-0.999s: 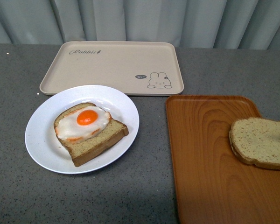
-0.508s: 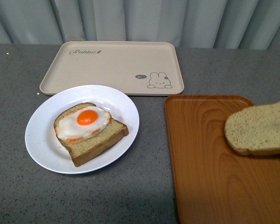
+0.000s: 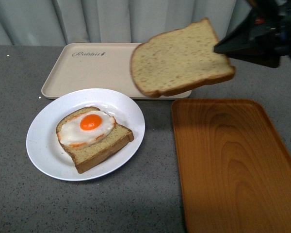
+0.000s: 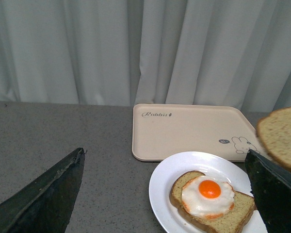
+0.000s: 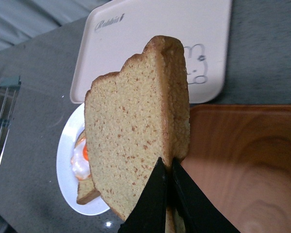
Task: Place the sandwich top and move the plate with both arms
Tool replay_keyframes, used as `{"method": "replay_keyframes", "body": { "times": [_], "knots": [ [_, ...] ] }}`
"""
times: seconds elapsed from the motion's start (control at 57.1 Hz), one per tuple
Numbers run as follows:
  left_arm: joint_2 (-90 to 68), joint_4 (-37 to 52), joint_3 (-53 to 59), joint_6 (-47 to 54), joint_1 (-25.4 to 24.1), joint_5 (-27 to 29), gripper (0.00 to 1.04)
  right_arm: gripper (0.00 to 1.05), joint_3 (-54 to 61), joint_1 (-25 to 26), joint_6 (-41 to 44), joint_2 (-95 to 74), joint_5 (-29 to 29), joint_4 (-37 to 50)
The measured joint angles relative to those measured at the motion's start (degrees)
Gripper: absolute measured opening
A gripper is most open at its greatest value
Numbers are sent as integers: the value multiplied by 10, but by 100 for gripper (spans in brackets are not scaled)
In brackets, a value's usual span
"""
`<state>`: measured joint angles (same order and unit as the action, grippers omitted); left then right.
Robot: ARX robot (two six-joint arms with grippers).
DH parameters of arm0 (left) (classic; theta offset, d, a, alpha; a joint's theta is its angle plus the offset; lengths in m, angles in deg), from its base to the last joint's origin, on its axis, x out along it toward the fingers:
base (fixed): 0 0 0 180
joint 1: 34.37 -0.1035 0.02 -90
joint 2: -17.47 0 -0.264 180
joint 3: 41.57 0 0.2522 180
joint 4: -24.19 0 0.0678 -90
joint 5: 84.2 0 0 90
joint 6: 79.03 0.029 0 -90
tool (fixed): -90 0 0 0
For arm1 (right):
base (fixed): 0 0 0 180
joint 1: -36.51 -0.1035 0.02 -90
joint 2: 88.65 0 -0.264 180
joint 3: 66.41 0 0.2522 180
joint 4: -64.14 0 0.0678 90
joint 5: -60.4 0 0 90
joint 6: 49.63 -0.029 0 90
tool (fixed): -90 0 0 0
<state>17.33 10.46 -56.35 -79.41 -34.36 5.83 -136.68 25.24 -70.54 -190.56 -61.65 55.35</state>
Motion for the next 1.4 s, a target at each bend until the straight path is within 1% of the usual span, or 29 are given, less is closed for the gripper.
{"method": "replay_keyframes", "body": {
  "times": [0.018, 0.228, 0.456, 0.613, 0.736, 1.017, 1.052, 1.104, 1.139, 1.192, 1.227, 1.315, 1.402],
  "knots": [
    [0, 0, 0, 0, 0, 0, 98, 1, -11, -15, -6, -14, 0, 2],
    [0, 0, 0, 0, 0, 0, 98, 1, -95, -104, -46, -110, 0, 6],
    [0, 0, 0, 0, 0, 0, 98, 1, -150, -169, -80, -182, 4, 5],
    [0, 0, 0, 0, 0, 0, 98, 1, -156, -184, -83, -205, 20, -16],
    [0, 0, 0, 0, 0, 0, 98, 1, -151, -180, -82, -214, 35, -23],
    [0, 0, 0, 0, 0, 0, 98, 1, -142, -170, -76, -231, 50, -37],
    [0, 0, 0, 0, 0, 0, 98, 9, -142, -170, -74, -234, 50, -42],
    [0, 0, 0, 0, 0, 0, 98, 16, -140, -170, -74, -234, 50, -44],
    [0, 0, 0, 0, 0, 0, 98, 23, -139, -169, -74, -234, 52, -44],
    [0, 0, 0, 0, 0, 0, 98, 30, -136, -168, -74, -233, 53, -43],
    [0, 0, 0, 0, 0, 0, 98, 38, -129, -166, -74, -229, 54, -39],
    [0, 0, 0, 0, 0, 0, 98, 50, -111, -160, -75, -216, 58, -29],
    [0, 0, 0, 0, 0, 0, 98, 64, -88, -148, -78, -186, 73, -7]
  ]
}}
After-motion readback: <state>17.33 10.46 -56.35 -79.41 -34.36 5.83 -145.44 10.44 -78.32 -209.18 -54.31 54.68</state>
